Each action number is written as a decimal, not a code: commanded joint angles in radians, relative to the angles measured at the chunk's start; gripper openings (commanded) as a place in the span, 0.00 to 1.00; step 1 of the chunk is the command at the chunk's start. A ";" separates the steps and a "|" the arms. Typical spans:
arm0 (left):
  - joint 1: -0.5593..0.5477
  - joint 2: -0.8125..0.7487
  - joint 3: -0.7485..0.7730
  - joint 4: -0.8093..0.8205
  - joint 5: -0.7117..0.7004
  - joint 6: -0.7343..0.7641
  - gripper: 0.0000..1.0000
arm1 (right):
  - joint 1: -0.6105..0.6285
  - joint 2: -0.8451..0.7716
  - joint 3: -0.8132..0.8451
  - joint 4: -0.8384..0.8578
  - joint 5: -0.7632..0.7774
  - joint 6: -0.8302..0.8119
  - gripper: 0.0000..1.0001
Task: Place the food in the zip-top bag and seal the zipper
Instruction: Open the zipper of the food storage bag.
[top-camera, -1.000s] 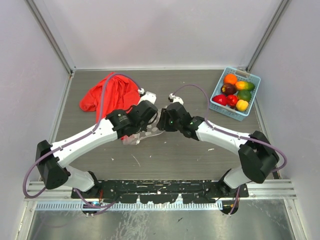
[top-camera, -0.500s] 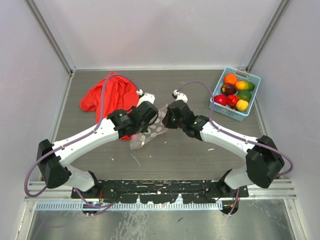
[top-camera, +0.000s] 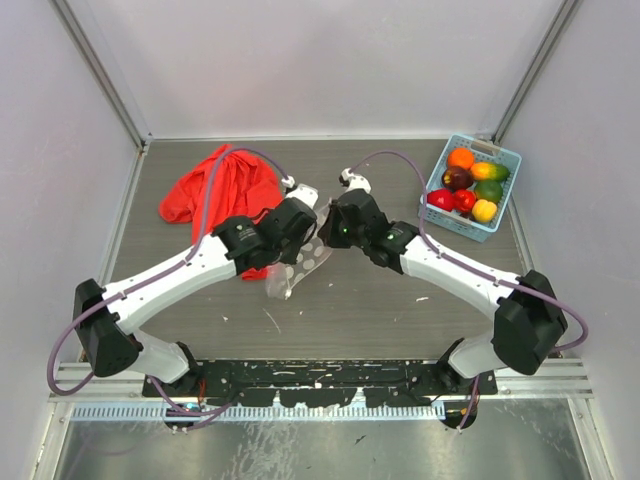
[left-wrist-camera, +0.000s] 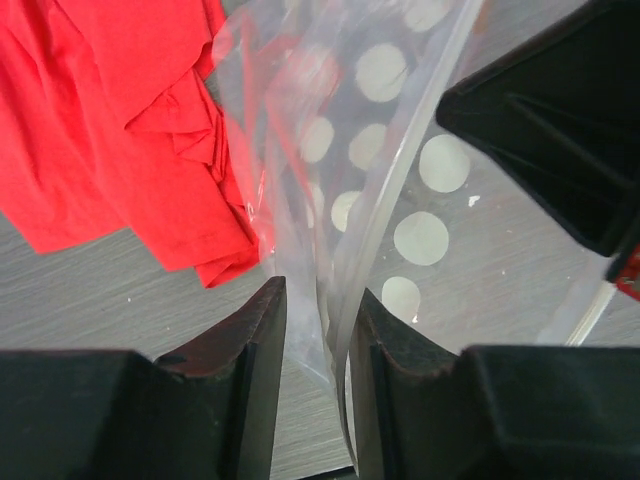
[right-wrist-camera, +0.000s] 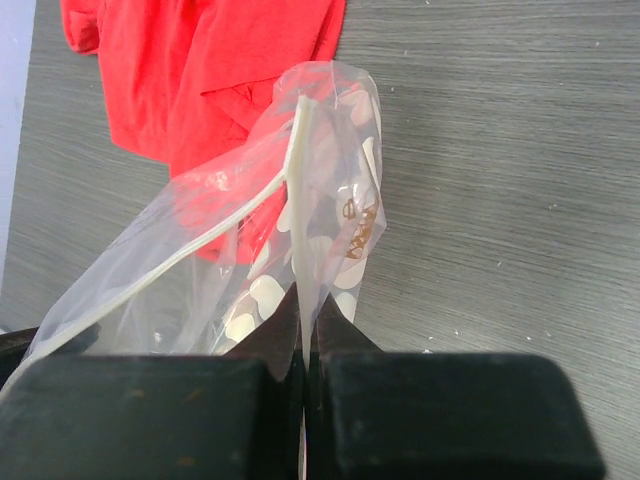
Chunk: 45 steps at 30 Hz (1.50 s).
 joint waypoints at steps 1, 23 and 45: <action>0.004 0.000 0.081 0.037 0.020 0.072 0.33 | -0.001 0.016 0.057 0.000 -0.034 -0.025 0.01; 0.046 0.026 0.161 -0.028 -0.095 0.114 0.00 | -0.026 0.033 0.018 -0.067 0.060 -0.100 0.23; 0.080 0.068 0.103 0.023 -0.092 0.059 0.00 | -0.119 0.052 0.040 0.012 -0.152 -0.184 0.42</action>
